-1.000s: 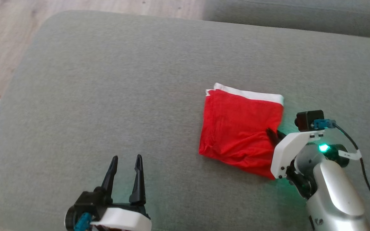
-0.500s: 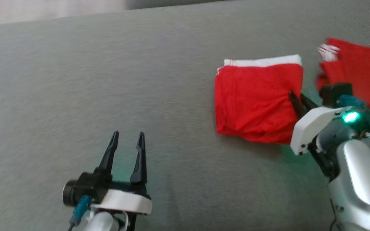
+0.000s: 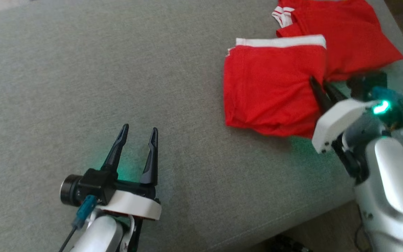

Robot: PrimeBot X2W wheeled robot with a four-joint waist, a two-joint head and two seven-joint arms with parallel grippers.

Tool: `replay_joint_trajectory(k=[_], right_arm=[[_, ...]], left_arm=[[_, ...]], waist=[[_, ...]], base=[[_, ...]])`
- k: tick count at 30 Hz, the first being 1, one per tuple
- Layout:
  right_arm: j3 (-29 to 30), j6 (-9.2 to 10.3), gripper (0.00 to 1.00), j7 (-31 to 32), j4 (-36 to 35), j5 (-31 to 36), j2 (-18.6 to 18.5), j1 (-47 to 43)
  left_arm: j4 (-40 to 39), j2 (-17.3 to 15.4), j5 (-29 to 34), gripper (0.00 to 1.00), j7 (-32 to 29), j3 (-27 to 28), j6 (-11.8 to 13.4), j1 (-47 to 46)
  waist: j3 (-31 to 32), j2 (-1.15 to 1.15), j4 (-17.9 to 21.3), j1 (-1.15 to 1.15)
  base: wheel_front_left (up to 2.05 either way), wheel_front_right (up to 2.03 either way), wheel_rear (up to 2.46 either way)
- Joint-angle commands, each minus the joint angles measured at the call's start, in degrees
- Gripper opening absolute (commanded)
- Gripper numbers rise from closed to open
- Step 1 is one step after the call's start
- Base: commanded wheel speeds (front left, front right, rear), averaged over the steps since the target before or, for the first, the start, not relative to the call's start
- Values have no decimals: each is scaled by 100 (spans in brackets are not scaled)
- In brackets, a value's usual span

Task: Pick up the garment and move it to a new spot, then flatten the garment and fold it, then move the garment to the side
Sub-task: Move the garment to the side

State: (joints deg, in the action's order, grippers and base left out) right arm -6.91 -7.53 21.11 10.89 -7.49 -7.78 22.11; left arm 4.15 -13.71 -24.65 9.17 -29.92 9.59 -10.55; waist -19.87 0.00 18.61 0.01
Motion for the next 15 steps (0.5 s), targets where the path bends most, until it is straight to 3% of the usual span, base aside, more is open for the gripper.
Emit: replay_joint_trajectory(k=[1,7,15], right_arm=[[-116,4,0,-35,-186,-11,-35,378],[-131,4,0,230,-26,16,-615,983],[158,4,0,963,223,-81,-2154,1390]], left_arm=[[-194,-62,43,100,-3,103,16,-173],[-195,-16,36,100,33,84,57,-203],[-122,113,5,100,144,15,43,-270]], waist=[[-53,0,27,-1],[-46,0,-296,-1],[-182,0,-963,-1]], base=[[0,0,0],[0,0,0],[0,0,0]])
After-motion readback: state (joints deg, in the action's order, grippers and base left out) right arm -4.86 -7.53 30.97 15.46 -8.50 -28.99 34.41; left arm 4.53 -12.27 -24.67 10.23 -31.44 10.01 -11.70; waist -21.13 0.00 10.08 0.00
